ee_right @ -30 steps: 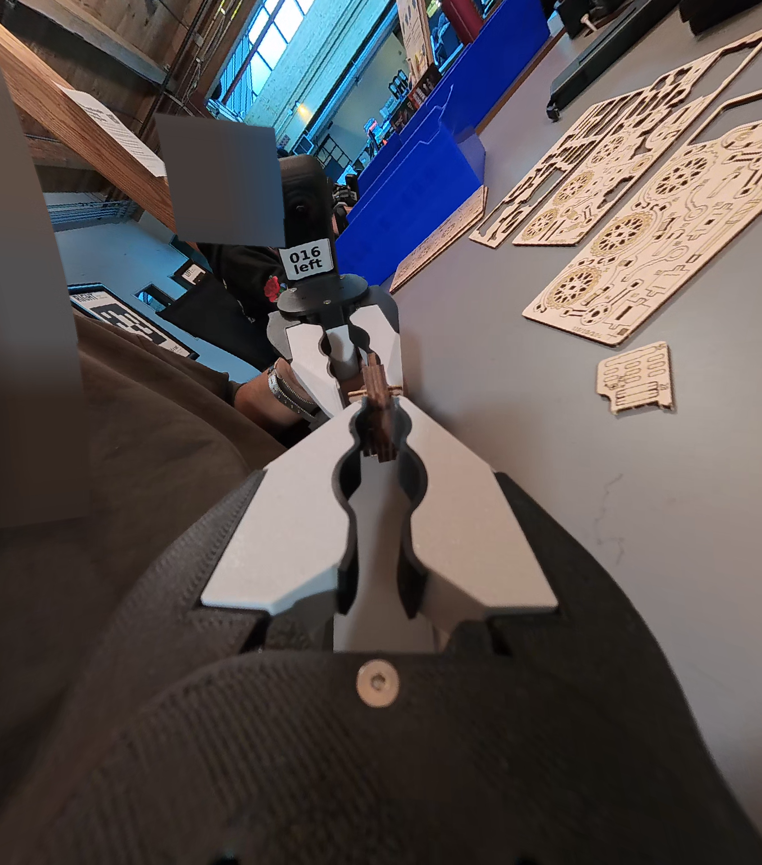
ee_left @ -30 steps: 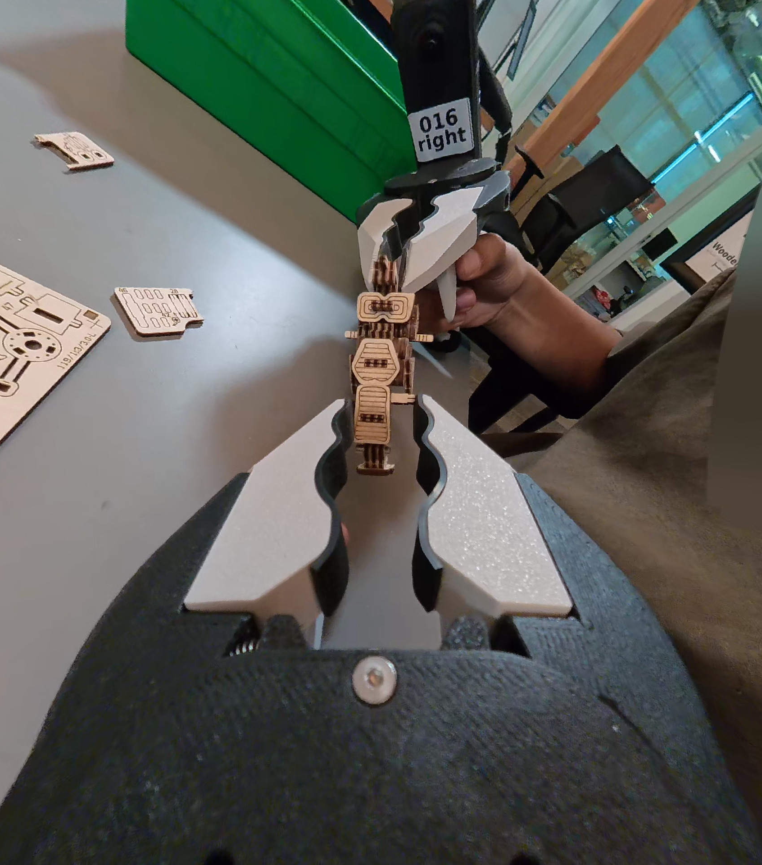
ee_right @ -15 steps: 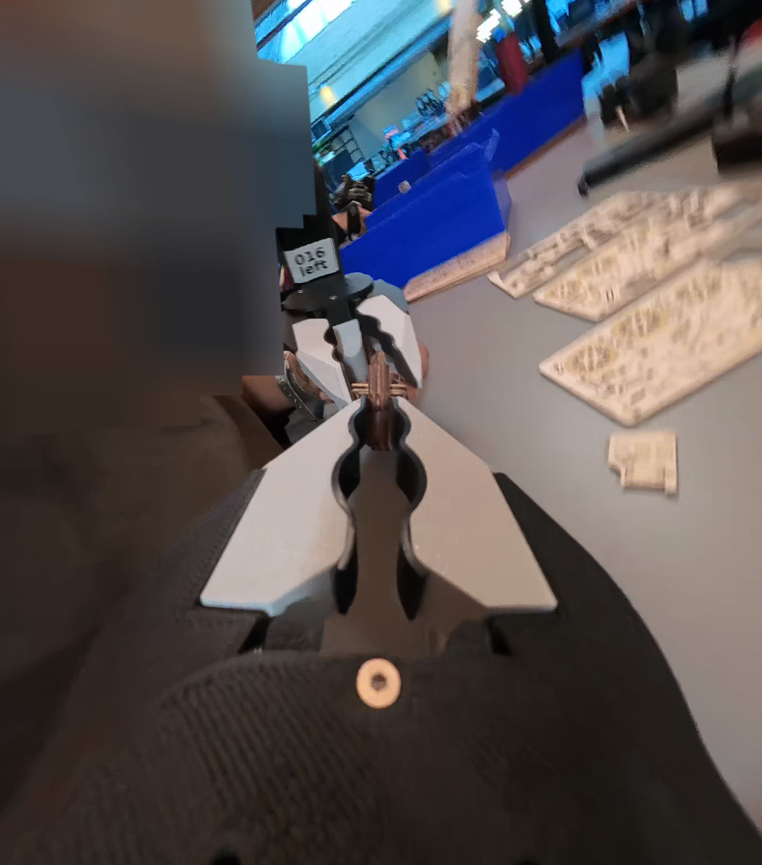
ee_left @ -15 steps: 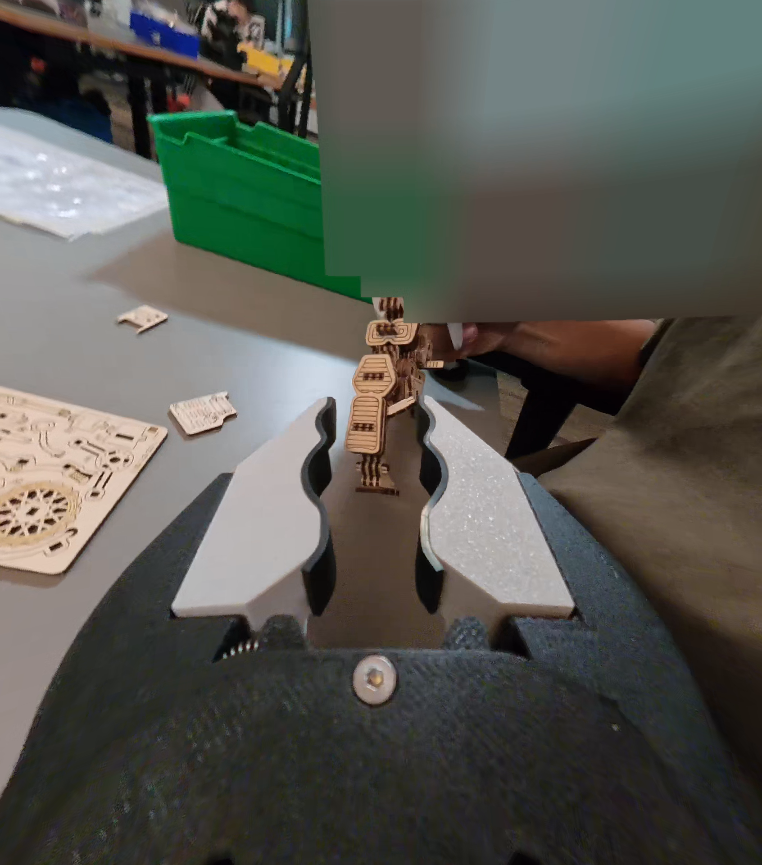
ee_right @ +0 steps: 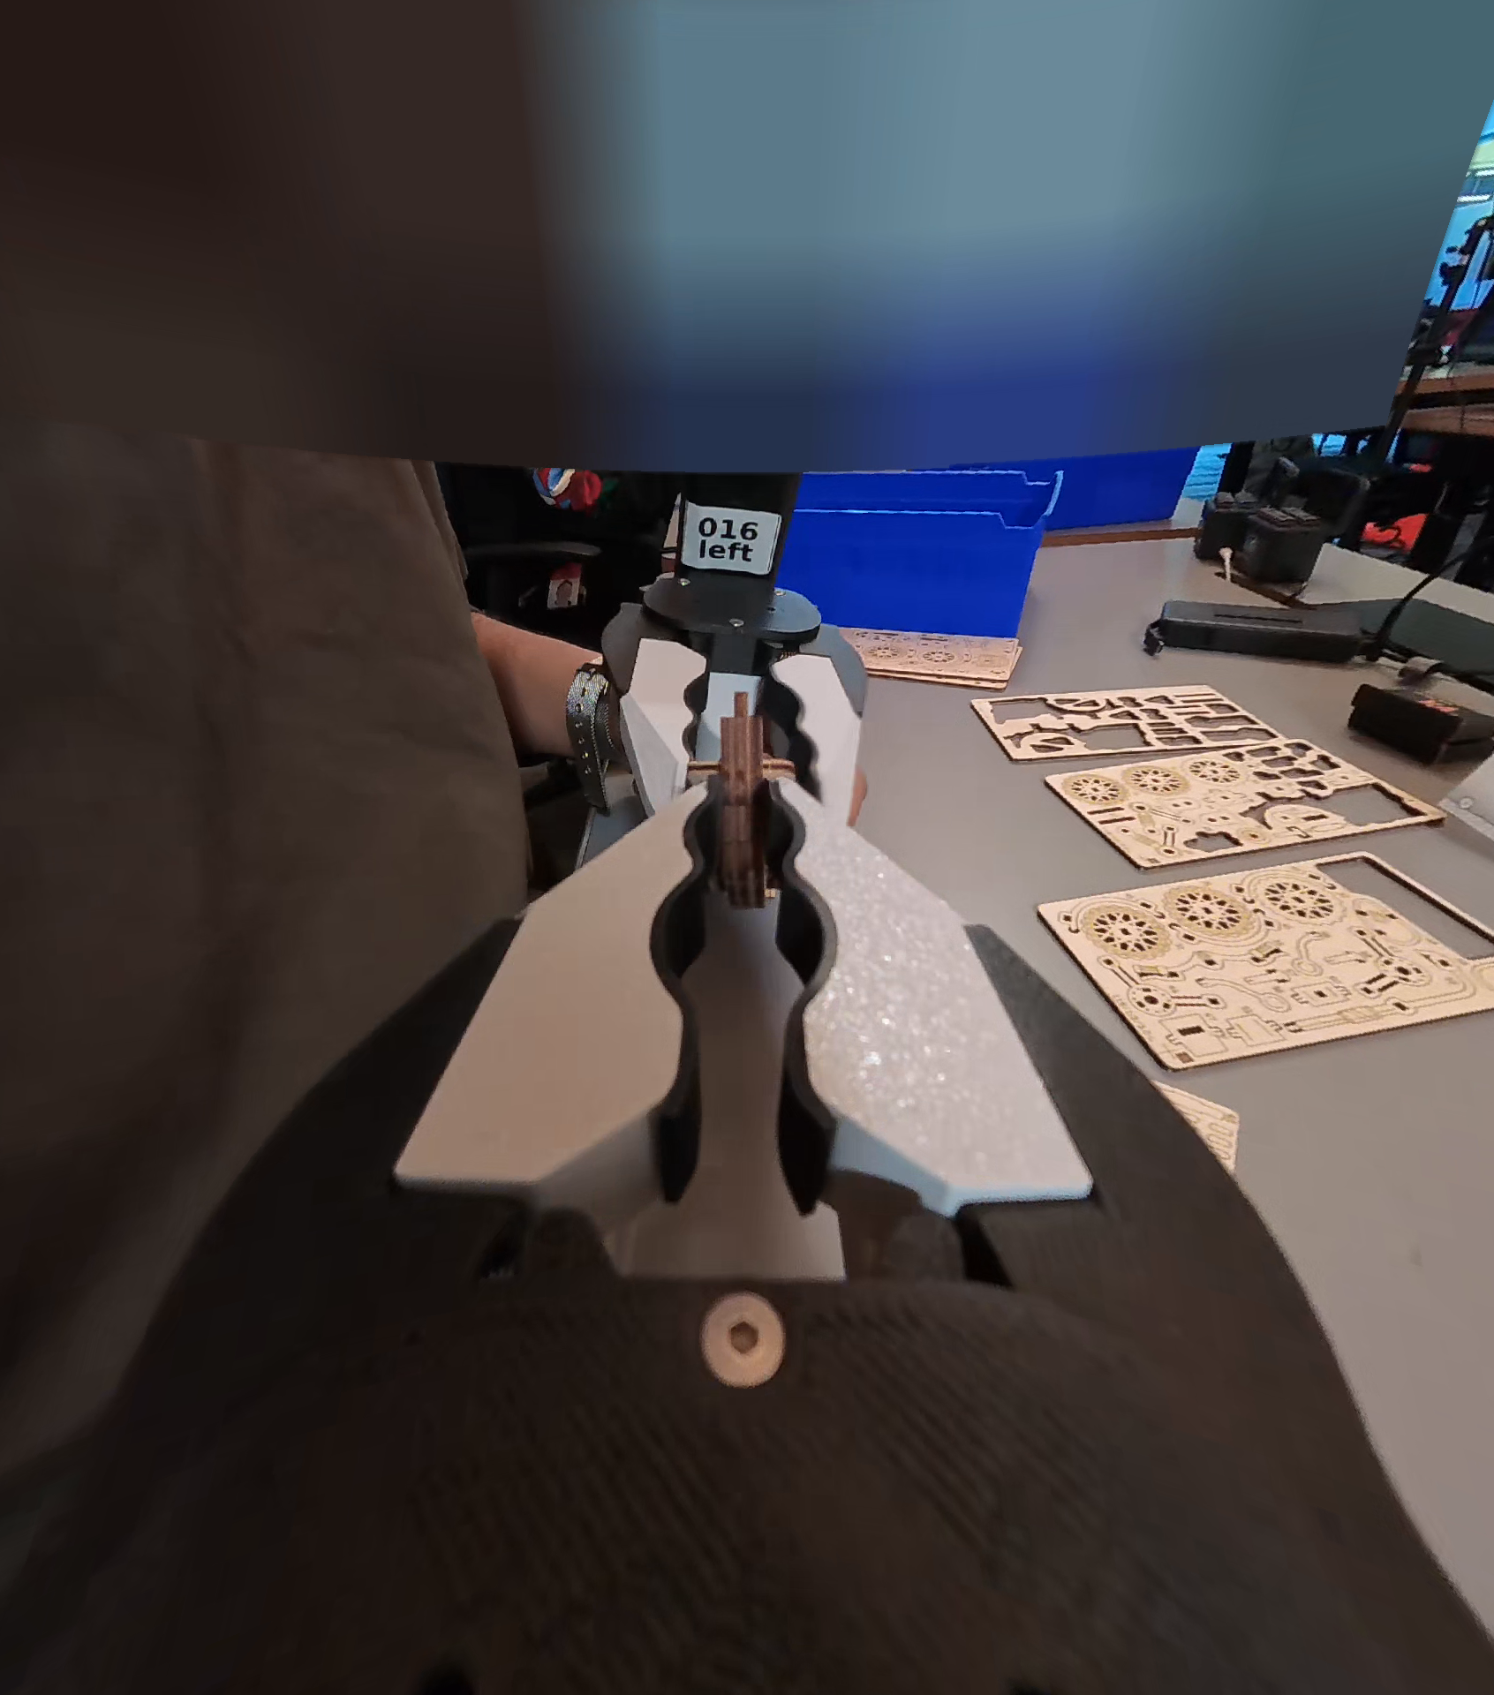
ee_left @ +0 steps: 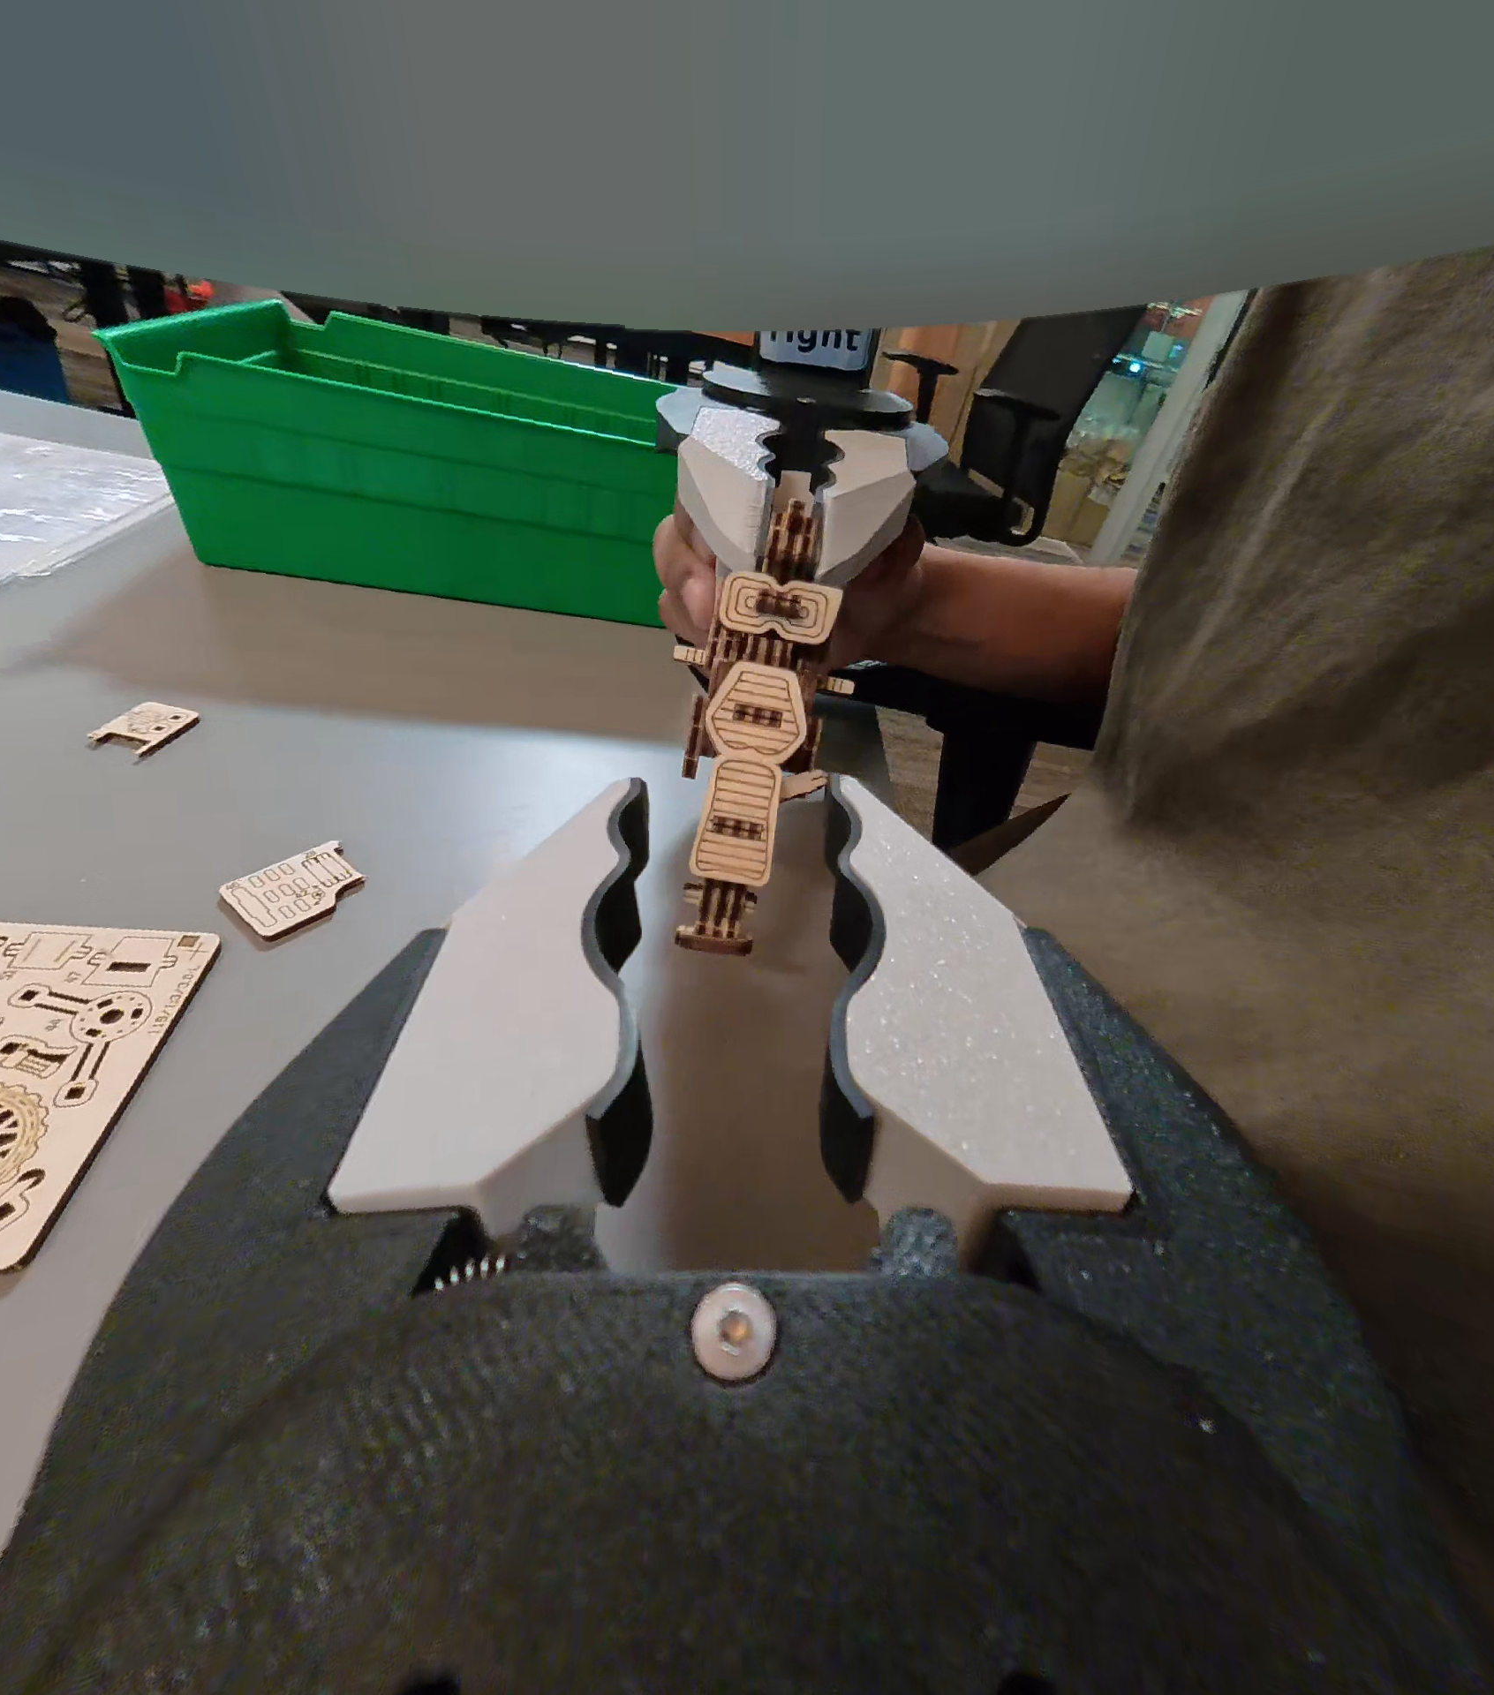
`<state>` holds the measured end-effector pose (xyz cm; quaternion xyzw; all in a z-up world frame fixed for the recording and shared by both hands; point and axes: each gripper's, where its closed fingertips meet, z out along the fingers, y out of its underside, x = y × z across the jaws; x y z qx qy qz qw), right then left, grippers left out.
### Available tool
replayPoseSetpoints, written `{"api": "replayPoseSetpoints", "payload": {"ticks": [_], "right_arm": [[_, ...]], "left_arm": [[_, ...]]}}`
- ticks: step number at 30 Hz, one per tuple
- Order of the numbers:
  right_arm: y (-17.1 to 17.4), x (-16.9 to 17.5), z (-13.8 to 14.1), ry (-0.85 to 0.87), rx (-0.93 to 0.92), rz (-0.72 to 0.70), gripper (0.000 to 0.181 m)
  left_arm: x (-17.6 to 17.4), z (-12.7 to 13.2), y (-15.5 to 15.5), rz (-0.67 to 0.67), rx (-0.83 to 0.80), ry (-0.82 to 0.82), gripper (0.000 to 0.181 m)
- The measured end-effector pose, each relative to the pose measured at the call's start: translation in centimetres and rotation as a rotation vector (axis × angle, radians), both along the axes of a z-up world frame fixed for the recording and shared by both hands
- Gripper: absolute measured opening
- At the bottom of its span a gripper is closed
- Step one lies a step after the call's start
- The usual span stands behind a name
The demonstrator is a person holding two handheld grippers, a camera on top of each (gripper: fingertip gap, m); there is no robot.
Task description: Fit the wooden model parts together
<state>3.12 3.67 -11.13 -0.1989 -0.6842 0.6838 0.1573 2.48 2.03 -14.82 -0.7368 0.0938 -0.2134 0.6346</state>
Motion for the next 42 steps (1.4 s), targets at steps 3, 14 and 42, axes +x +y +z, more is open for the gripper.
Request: {"api": "replayPoseSetpoints", "payload": {"ticks": [3,14,42], "right_arm": [[0.4,-0.1,0.2,0.001,-0.016,-0.005,0.006],[1.2,-0.8,0.1,-0.055,-0.078,-0.008,0.006],[1.1,-0.9,-0.1,-0.095,-0.091,0.007,0.006]], "left_arm": [[-0.1,0.1,-0.1,-0.004,0.002,-0.013,0.032],[-0.7,0.2,0.0,0.005,-0.011,-0.065,0.024],[-0.2,-0.7,0.3,0.004,-0.096,0.025,0.023]]}}
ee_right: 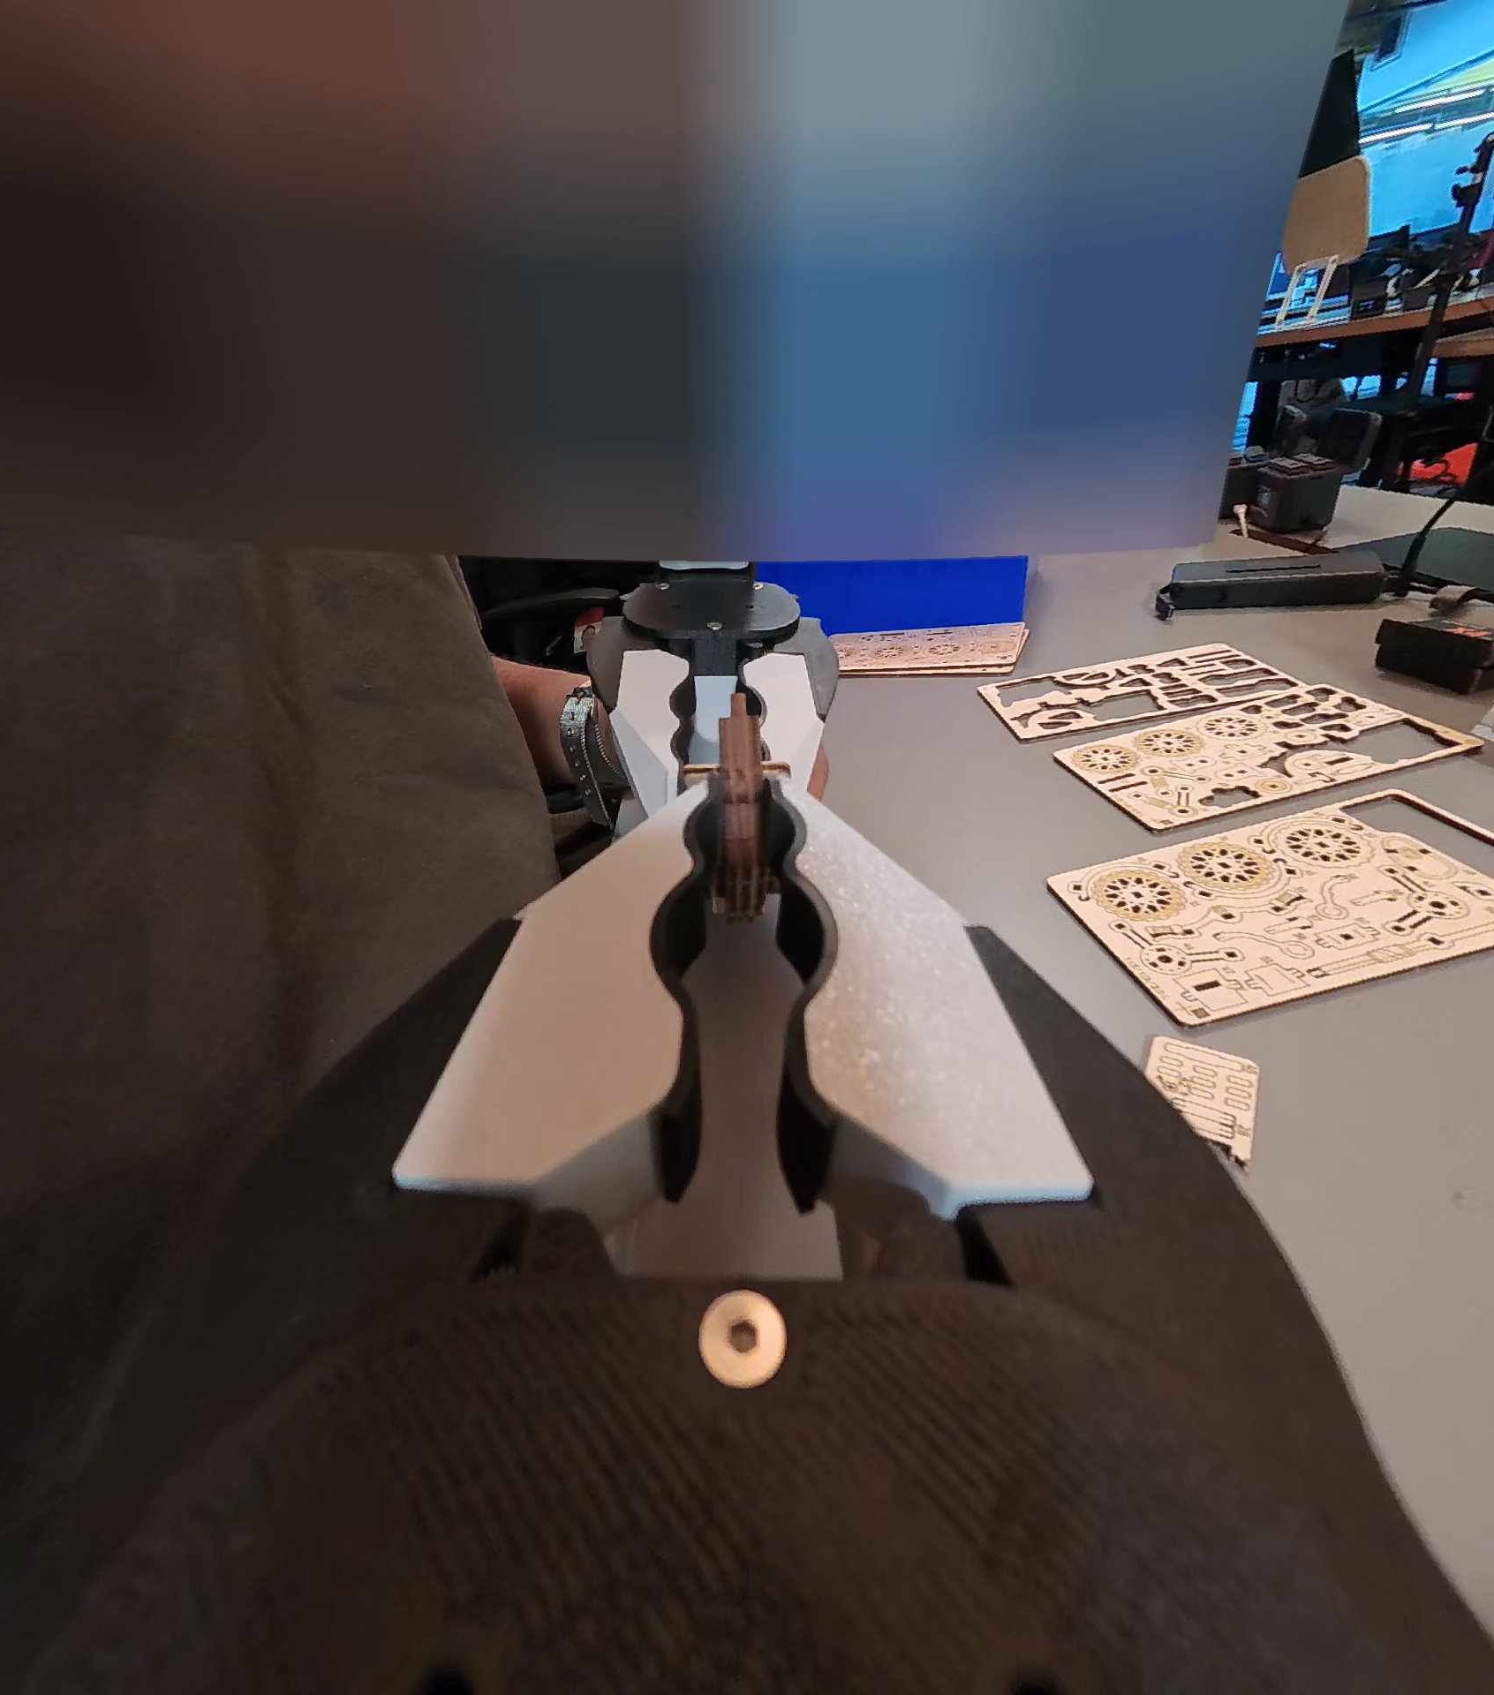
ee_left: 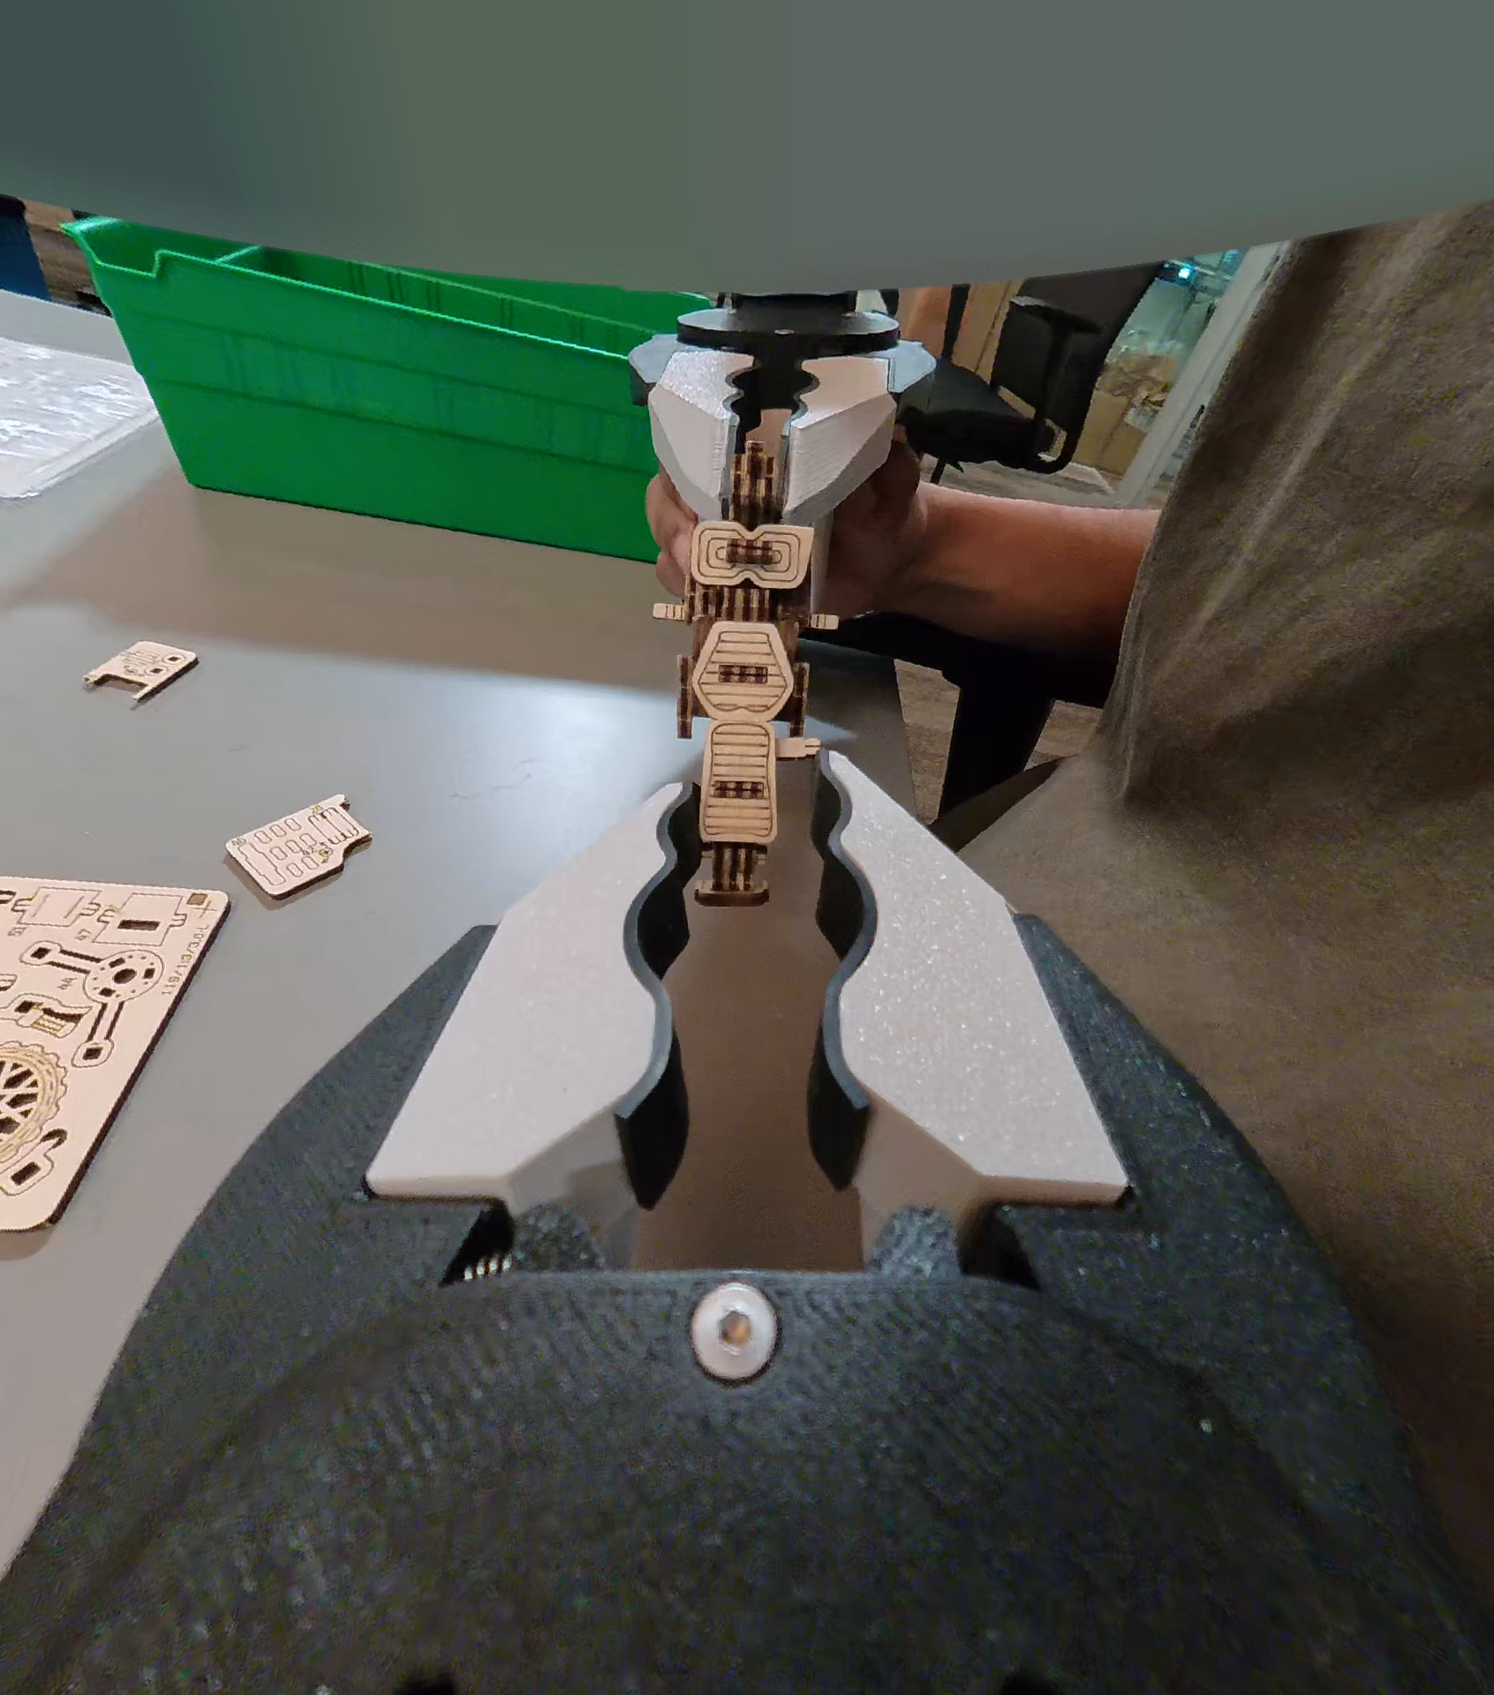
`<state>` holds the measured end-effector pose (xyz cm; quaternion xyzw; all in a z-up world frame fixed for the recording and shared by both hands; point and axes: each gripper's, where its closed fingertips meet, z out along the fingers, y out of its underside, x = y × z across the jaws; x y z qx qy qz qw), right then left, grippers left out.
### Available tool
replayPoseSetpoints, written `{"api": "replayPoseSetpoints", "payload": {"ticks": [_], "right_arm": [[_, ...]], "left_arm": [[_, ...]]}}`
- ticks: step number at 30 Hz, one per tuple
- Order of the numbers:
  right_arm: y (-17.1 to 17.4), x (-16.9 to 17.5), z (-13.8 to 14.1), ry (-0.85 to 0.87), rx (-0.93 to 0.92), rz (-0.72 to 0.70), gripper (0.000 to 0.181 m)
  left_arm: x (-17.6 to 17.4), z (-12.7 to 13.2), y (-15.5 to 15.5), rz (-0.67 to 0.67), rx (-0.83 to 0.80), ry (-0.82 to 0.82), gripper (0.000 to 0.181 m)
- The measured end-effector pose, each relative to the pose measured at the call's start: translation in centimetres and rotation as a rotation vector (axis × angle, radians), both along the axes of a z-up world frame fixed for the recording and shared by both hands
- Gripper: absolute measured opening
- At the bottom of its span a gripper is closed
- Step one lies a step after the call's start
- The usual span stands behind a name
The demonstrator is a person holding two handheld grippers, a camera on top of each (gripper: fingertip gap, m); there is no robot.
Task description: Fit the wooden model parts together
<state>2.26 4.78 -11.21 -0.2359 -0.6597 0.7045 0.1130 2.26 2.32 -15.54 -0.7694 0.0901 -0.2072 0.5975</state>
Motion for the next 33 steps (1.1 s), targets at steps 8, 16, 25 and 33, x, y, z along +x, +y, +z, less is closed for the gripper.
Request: {"api": "replayPoseSetpoints", "payload": {"ticks": [8,16,25,33], "right_arm": [[-0.1,0.1,0.4,0.013,-0.010,-0.017,0.006],[0.5,-1.5,-1.0,-0.095,-0.029,-0.056,0.007],[6.3,-4.4,0.5,-0.181,-0.267,-0.224,0.006],[6.4,-4.0,-0.1,-0.216,-0.248,-0.272,0.006]], "left_arm": [[-0.3,0.3,0.2,0.038,-0.003,0.008,0.012],[-1.2,-0.6,0.2,0.069,-0.046,-0.037,0.013],[-5.0,-1.2,0.7,0.257,-0.058,-0.116,0.051],[-4.2,-1.1,1.0,0.228,-0.052,-0.172,0.050]]}}
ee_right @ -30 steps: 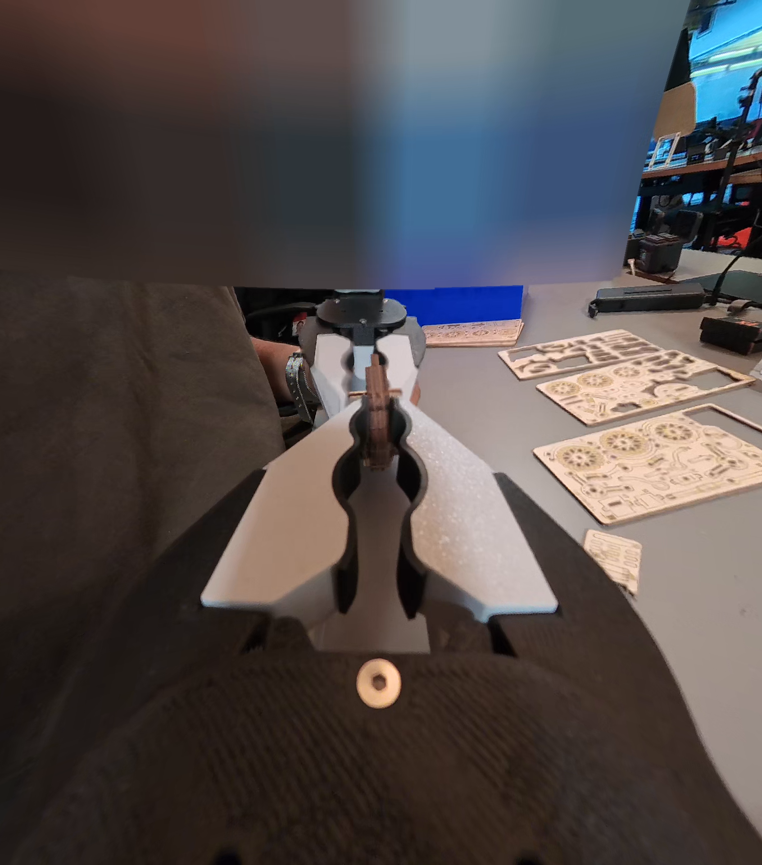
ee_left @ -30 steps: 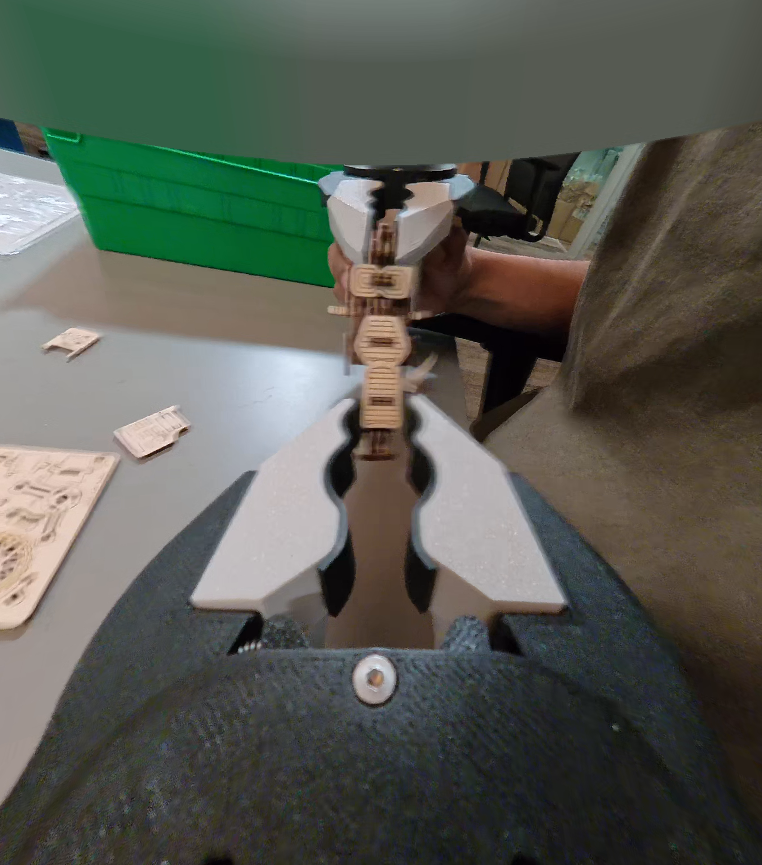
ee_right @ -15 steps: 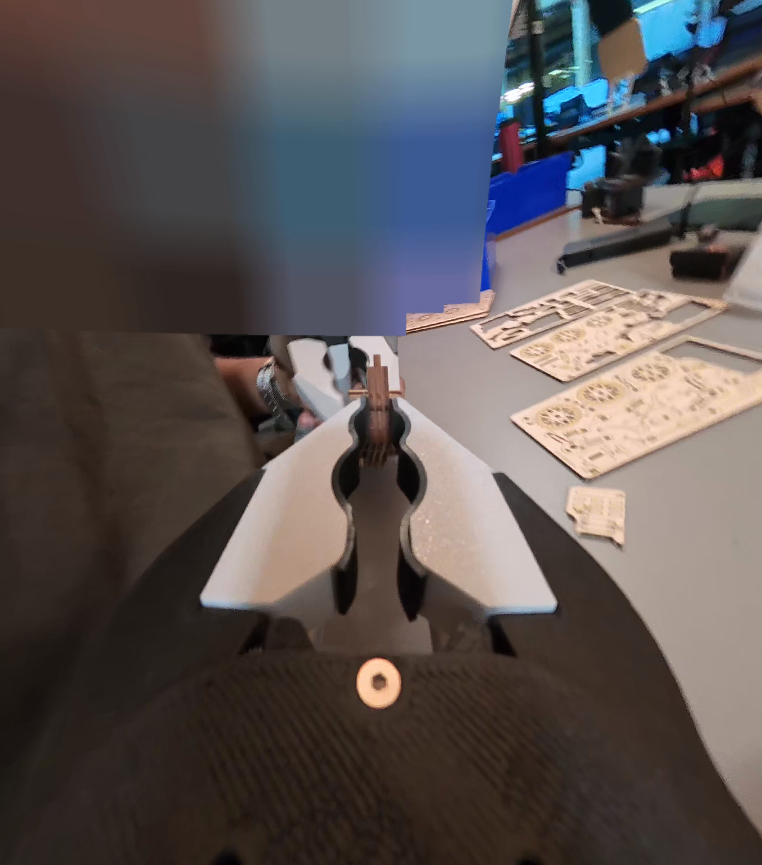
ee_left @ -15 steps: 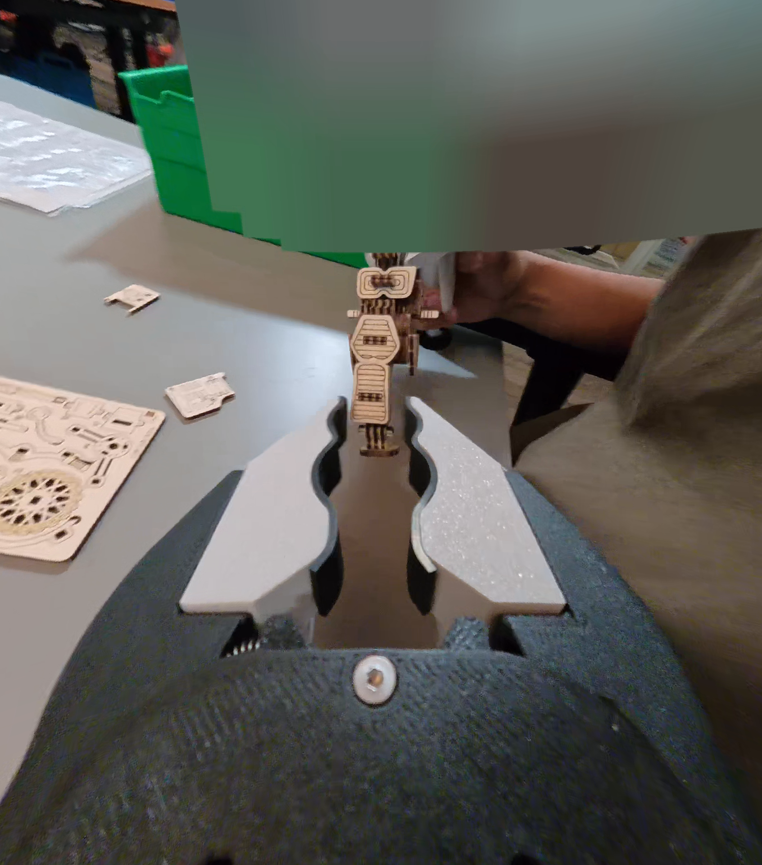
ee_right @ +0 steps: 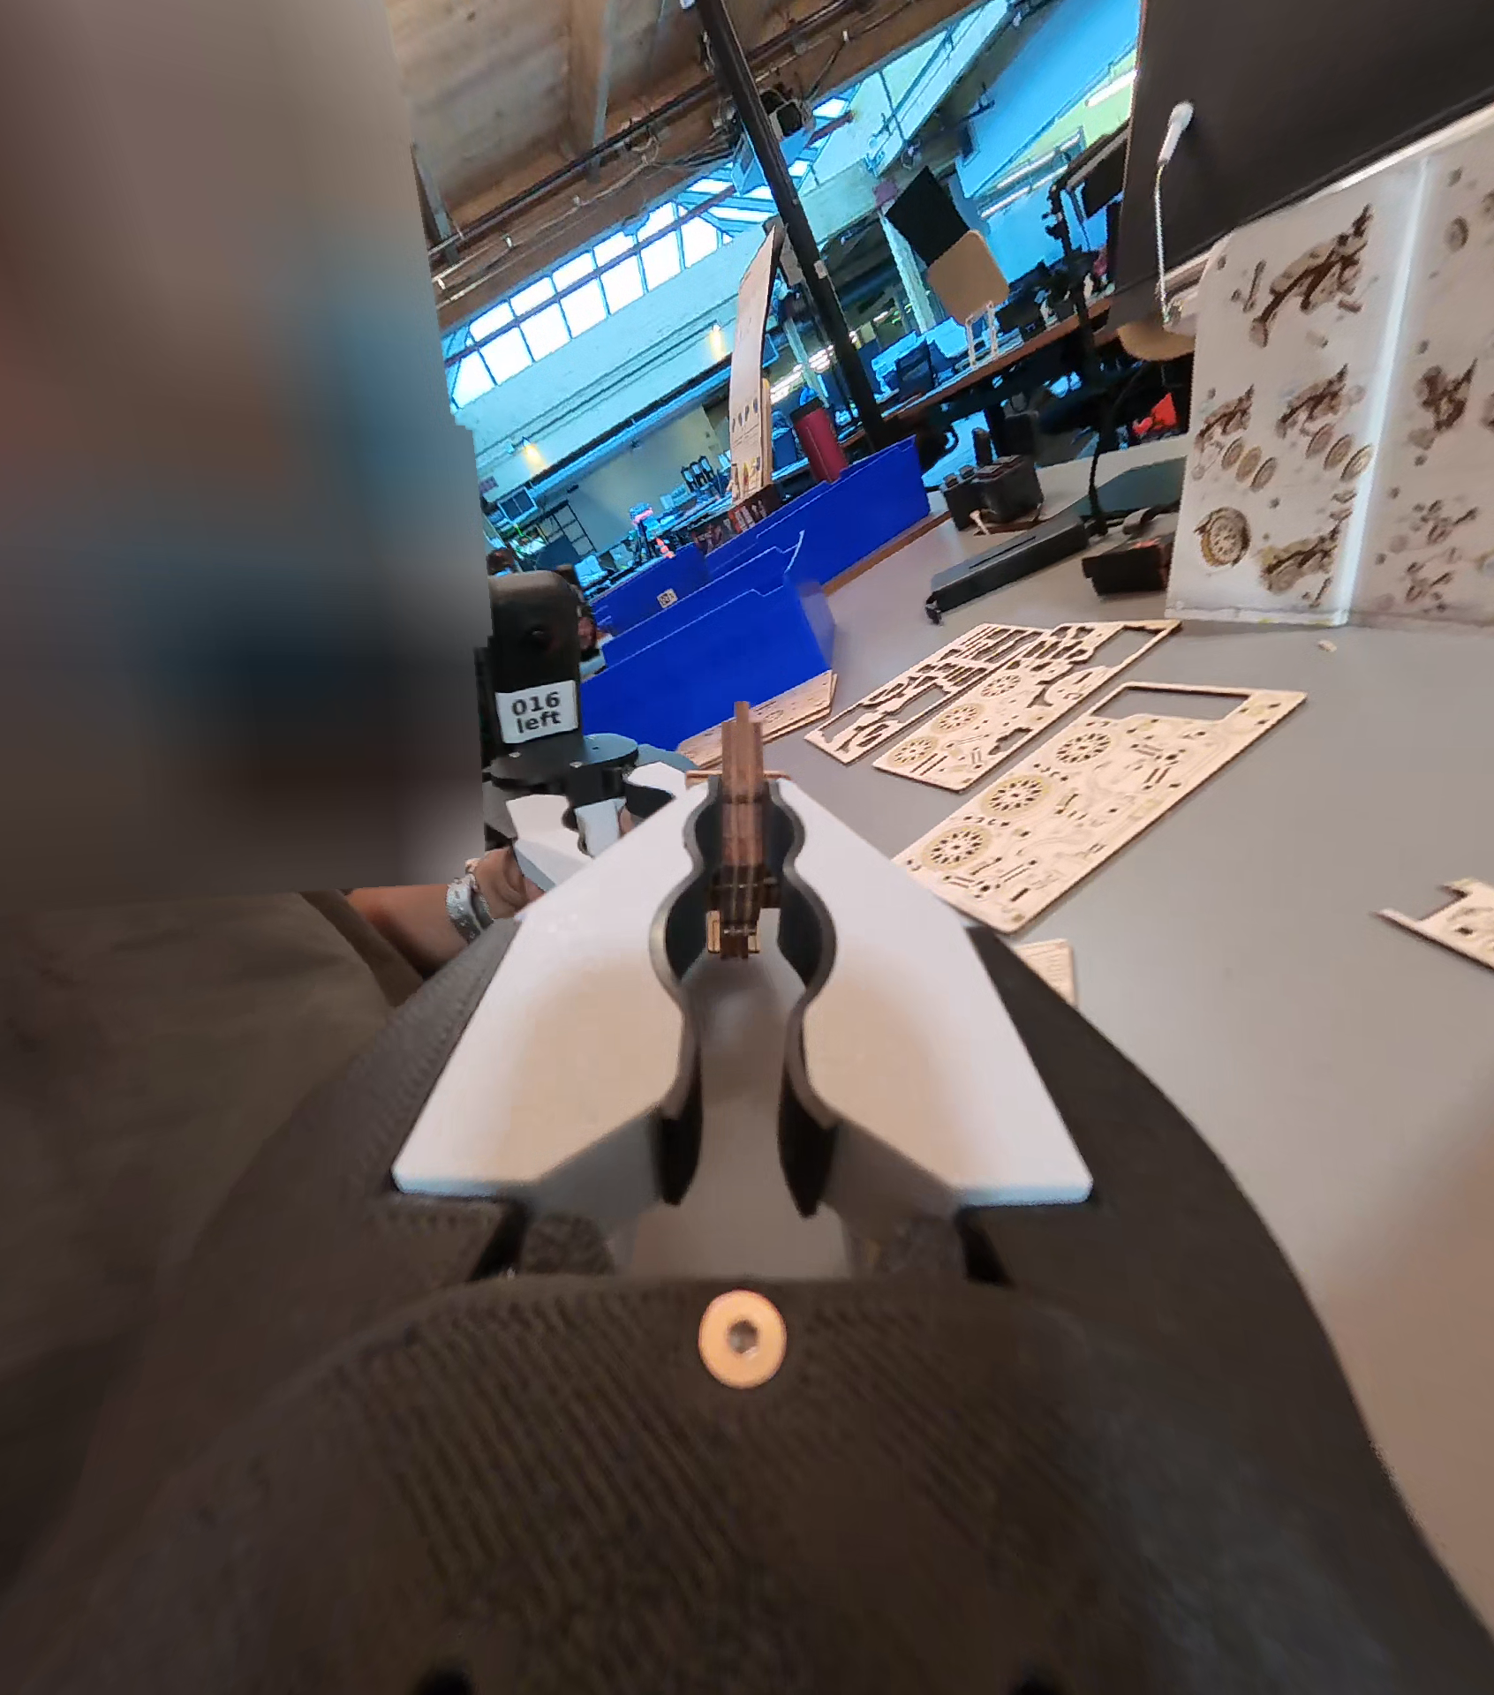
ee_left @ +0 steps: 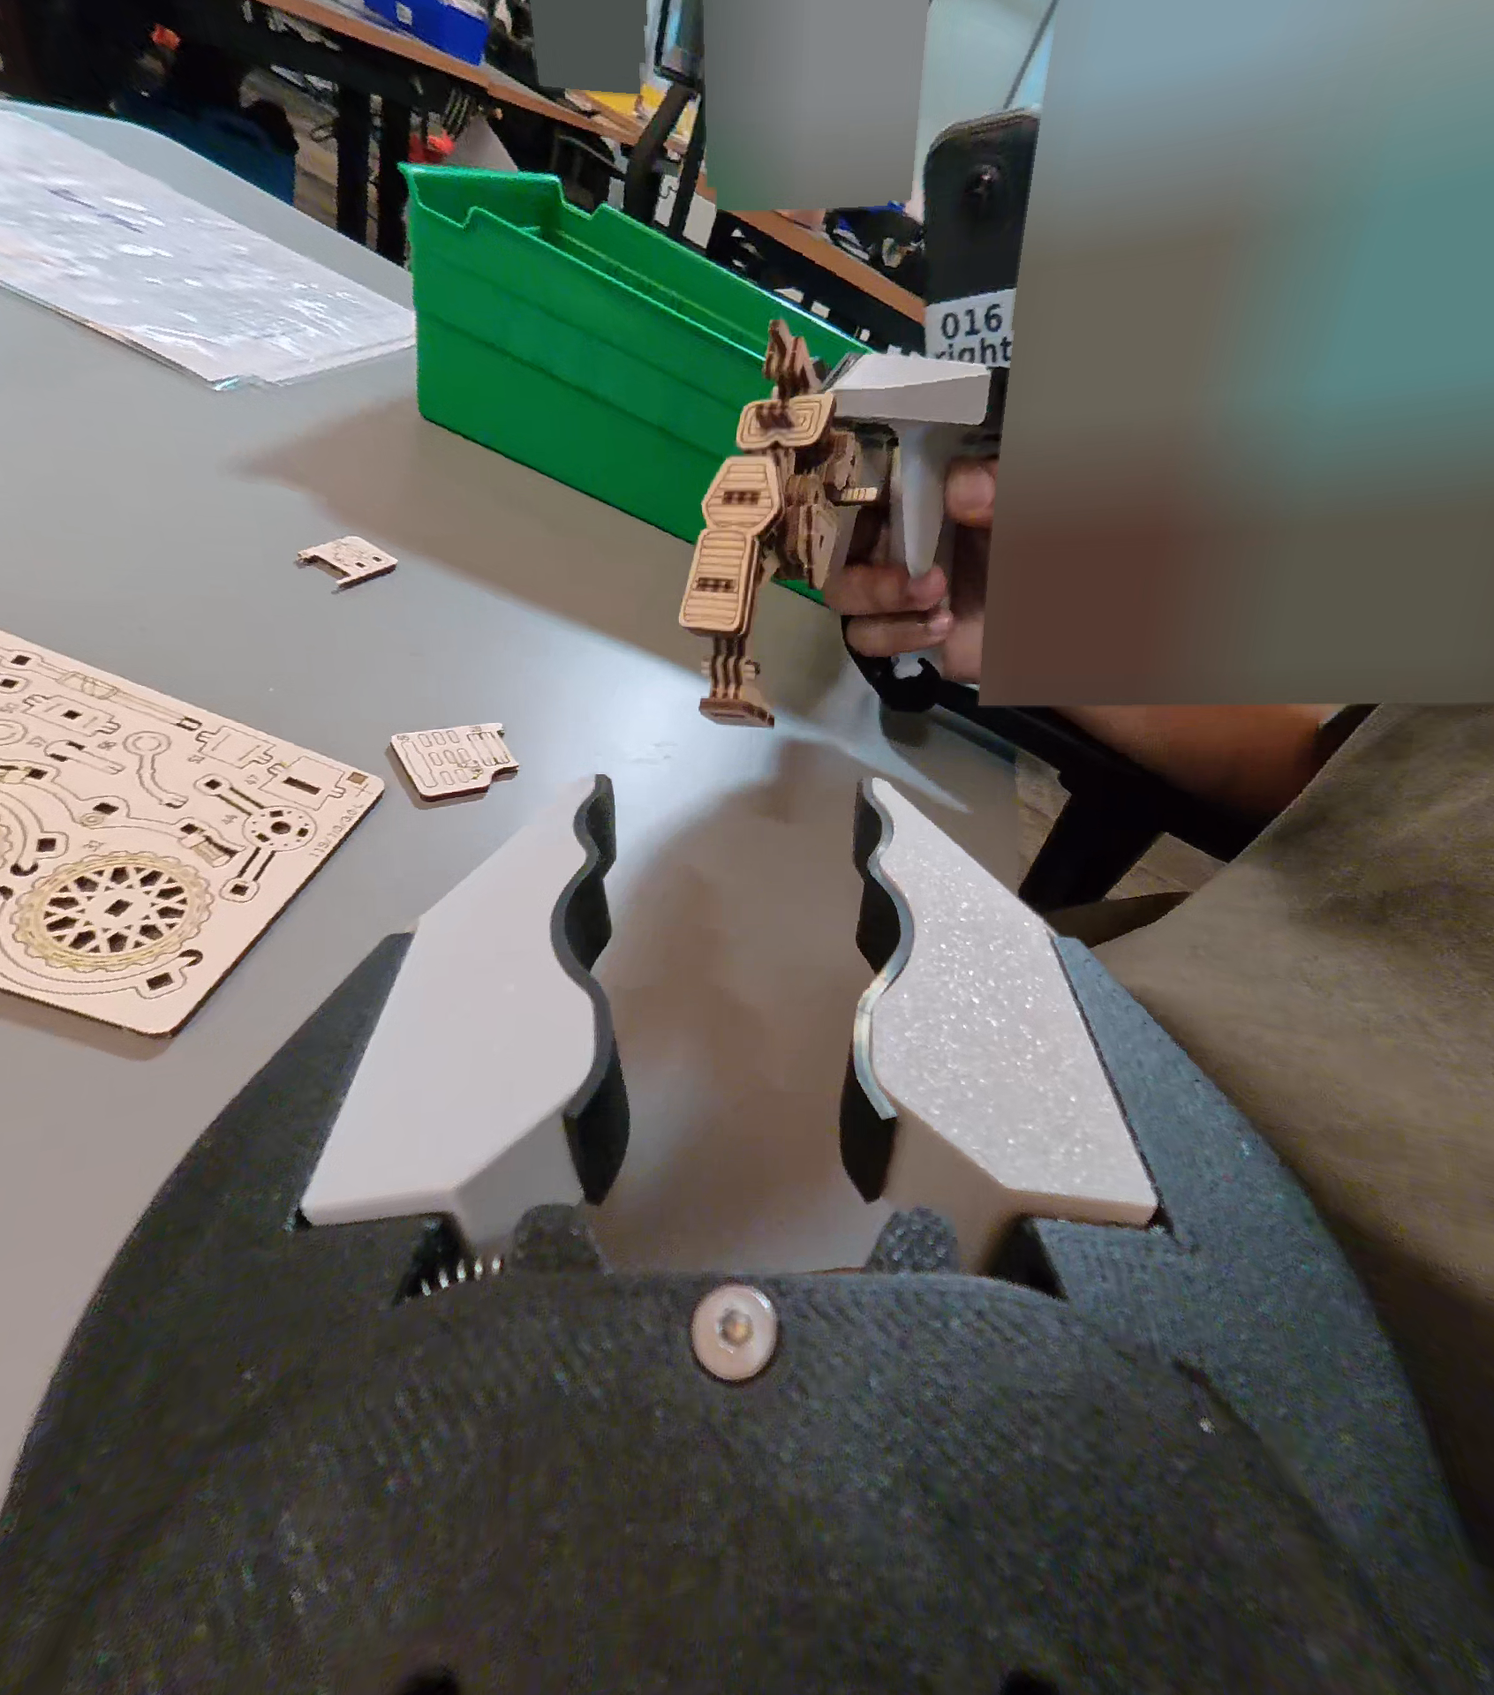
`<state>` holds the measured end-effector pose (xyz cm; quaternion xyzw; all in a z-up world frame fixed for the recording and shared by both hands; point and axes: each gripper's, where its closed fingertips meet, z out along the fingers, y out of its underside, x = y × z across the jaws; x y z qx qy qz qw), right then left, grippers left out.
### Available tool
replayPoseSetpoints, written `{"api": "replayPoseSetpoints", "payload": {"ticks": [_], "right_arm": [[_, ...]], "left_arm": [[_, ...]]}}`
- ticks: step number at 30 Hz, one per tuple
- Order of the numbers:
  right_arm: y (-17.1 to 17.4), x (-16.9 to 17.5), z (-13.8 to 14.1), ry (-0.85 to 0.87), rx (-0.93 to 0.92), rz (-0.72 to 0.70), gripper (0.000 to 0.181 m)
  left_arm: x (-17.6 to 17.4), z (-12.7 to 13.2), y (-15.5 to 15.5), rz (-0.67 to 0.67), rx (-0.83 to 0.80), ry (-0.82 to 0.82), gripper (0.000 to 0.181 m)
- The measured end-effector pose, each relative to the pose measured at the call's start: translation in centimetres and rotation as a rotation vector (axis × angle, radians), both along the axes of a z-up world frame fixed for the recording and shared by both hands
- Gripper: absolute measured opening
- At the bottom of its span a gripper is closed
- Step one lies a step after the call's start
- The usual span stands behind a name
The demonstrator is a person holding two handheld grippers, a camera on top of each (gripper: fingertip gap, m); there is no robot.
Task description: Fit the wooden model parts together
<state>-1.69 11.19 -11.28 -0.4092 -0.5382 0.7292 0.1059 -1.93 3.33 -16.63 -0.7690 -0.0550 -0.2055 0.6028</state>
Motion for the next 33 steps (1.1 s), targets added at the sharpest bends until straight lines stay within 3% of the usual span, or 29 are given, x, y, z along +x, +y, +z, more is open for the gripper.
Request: {"api": "replayPoseSetpoints", "payload": {"ticks": [6,17,25,33], "right_arm": [[-2.1,0.1,-1.1,-0.105,-0.081,0.099,0.006],[-3.3,-0.4,-2.5,-0.297,-0.296,0.144,0.006],[-3.1,-0.7,-2.6,-0.355,-0.374,0.130,0.006],[-2.6,-0.9,-2.5,-0.331,-0.376,0.108,0.011]], "left_arm": [[1.3,1.0,0.4,-0.037,0.050,-0.085,0.046],[1.2,1.1,0.6,-0.071,0.043,-0.344,0.013],[1.6,0.7,0.6,-0.132,0.014,-0.548,0.012],[1.1,0.6,0.4,-0.120,0.023,-0.570,0.012]]}}
